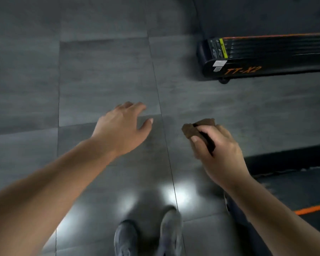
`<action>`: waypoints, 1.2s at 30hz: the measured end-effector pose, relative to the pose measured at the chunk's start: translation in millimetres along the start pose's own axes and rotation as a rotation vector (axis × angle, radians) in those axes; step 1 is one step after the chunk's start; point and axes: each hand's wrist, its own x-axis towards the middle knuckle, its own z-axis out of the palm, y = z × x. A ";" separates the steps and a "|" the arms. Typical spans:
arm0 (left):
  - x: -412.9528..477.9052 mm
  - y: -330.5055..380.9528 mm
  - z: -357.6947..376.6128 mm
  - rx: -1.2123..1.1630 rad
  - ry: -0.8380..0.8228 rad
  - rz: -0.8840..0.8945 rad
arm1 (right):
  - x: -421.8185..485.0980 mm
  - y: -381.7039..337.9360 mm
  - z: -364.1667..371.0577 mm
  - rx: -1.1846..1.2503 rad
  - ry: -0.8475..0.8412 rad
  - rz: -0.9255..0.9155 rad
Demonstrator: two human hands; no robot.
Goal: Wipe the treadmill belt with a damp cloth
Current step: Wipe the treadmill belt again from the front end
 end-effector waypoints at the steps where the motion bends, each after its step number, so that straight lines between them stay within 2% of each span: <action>1: 26.2 4.7 -2.6 0.010 -0.008 0.010 | 21.5 4.3 -1.8 0.008 0.026 -0.010; 5: 131.4 42.7 -7.9 0.026 -0.045 0.037 | 105.3 32.9 -17.8 0.027 0.102 0.004; 11: 291.6 104.5 -11.5 0.008 -0.071 0.068 | 249.2 91.2 -54.3 -0.001 0.088 0.032; 16: 390.6 144.5 -13.6 -0.044 -0.095 0.087 | 351.7 120.1 -85.0 -0.027 0.106 0.018; 28: 612.6 178.5 -2.4 -0.064 -0.136 0.075 | 561.1 189.8 -81.6 0.010 0.178 0.030; 36: 737.5 210.7 28.7 -0.072 -0.069 -0.065 | 681.6 257.6 -75.1 0.084 0.051 -0.075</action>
